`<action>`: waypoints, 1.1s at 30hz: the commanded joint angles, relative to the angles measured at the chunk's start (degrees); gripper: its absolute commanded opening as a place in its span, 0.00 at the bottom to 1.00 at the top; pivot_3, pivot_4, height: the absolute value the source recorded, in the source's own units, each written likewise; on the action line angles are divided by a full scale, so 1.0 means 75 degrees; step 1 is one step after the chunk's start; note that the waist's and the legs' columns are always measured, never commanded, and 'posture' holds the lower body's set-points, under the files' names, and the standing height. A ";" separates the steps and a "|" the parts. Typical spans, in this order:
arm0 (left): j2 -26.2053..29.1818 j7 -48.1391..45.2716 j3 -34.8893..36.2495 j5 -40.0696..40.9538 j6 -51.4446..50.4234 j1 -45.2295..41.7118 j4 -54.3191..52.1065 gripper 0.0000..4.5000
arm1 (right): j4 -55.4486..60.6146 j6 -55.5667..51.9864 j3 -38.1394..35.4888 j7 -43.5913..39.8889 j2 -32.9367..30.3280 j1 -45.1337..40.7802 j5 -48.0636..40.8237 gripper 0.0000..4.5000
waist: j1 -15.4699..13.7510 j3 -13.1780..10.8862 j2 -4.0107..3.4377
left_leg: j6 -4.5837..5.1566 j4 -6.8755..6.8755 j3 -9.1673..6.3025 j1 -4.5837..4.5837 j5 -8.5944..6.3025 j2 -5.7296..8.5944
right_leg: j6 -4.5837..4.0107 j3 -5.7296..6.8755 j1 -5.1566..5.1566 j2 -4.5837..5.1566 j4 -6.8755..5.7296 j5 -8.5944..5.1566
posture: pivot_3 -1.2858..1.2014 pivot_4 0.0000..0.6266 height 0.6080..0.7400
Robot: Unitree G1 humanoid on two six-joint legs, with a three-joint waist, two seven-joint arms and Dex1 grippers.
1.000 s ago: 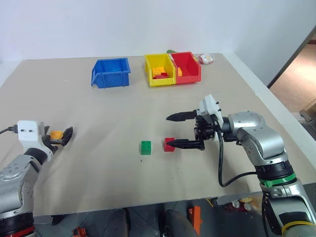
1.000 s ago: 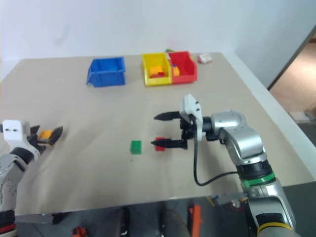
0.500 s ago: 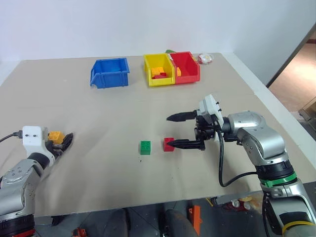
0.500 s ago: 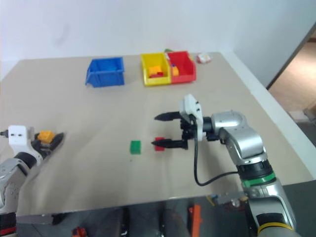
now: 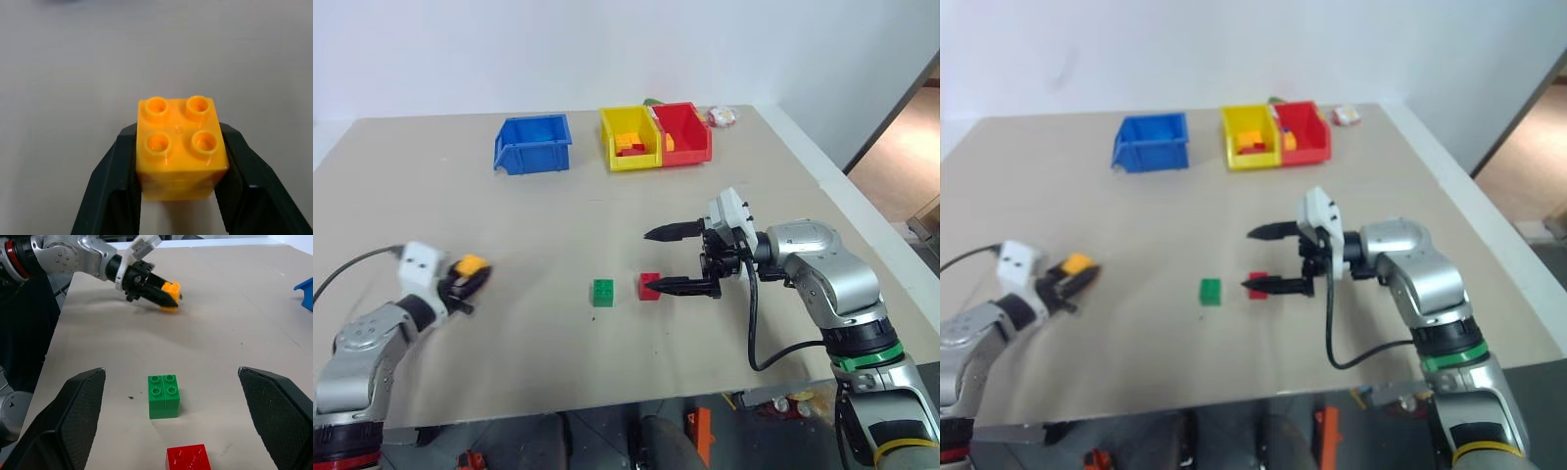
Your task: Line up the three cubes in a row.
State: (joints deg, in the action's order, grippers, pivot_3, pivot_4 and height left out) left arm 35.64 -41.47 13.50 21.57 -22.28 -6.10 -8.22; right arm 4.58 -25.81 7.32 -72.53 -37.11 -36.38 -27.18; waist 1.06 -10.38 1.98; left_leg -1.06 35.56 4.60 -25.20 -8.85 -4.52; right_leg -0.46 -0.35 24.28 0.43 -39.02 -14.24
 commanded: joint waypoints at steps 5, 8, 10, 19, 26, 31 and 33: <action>0.0504 -0.2729 -0.1520 0.0079 0.1017 -0.1325 0.0600 0.30 | 0.0243 0.0104 -0.0228 0.0078 -0.0131 -0.0089 -0.0006 1.00 | 0.0006 0.0000 0.0000 | 0.0001 -0.0003 0.0018 0.0000 0.0000 -0.0006 | 0.0009 0.0001 0.0004 -0.0030 0.0002 0.0004 | 0.52 0.24 1.00; 0.0481 -0.3810 -0.1982 0.0051 0.1431 -0.2079 0.1456 0.30 | 0.0270 0.0117 -0.0243 0.0111 -0.0152 -0.0101 0.0022 1.00 | 0.0018 0.0000 0.0000 | 0.0001 -0.0006 0.0022 0.0000 0.0000 -0.0013 | 0.0010 0.0002 0.0007 -0.0051 0.0001 0.0003 | 0.52 0.24 1.00; 0.0534 -0.4469 -0.2263 -0.0042 0.1672 -0.2378 0.1914 0.30 | 0.0282 0.0120 -0.0254 0.0134 -0.0173 -0.0126 0.0037 1.00 | 0.0020 -0.0001 -0.0001 | 0.0001 -0.0005 0.0015 -0.0003 0.0001 -0.0016 | 0.0012 -0.0001 0.0007 -0.0078 0.0000 0.0001 | 0.52 0.24 1.00; 0.0745 -0.5524 -0.2259 -0.0254 0.2623 -0.2528 0.2965 0.30 | 0.0479 0.0008 -0.0279 0.0161 -0.0339 -0.0051 -0.0033 1.00 | 0.0026 -0.0001 -0.0002 | 0.0001 -0.0010 0.0017 -0.0004 -0.0001 -0.0027 | 0.0019 -0.0035 0.0014 -0.0105 -0.0003 -0.0008 | 0.52 0.24 1.00; 0.0812 -0.5574 -0.2181 -0.0307 0.2967 -0.2541 0.3328 0.30 | 0.0554 -0.0086 -0.0290 0.0159 -0.0417 -0.0044 -0.0089 1.00 | 0.0025 -0.0001 -0.0002 | 0.0001 -0.0005 0.0026 -0.0003 0.0000 -0.0025 | 0.0020 -0.0043 0.0014 -0.0096 -0.0004 -0.0004 | 0.52 0.24 1.00; 0.0674 -0.5436 -0.2284 -0.0455 0.3178 -0.2489 0.3417 0.30 | 0.0522 -0.0133 -0.0290 0.0121 -0.0456 -0.0099 -0.0087 1.00 | 0.0025 -0.0001 -0.0002 | 0.0001 -0.0006 0.0036 -0.0002 0.0000 -0.0025 | 0.0021 -0.0053 0.0016 -0.0094 -0.0004 -0.0004 | 0.52 0.24 1.00; 0.0547 -0.5279 -0.2301 -0.0493 0.3164 -0.2548 0.3458 0.30 | 0.0521 -0.0166 -0.0295 0.0123 -0.0465 -0.0129 -0.0097 1.00 | 0.0024 -0.0001 -0.0002 | 0.0001 -0.0006 0.0036 -0.0002 0.0000 -0.0025 | 0.0021 -0.0053 0.0017 -0.0094 -0.0004 -0.0004 | 0.52 0.24 1.00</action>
State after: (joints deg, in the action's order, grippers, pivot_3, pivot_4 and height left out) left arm 40.13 -81.76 -4.49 17.97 0.37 -24.25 17.55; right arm 6.60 -27.05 7.05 -71.26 -39.80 -36.37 -26.81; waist 1.24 -10.39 1.97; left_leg -1.06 35.51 4.87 -25.22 -8.85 -4.71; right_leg -0.30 -0.75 24.40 -0.27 -39.05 -14.27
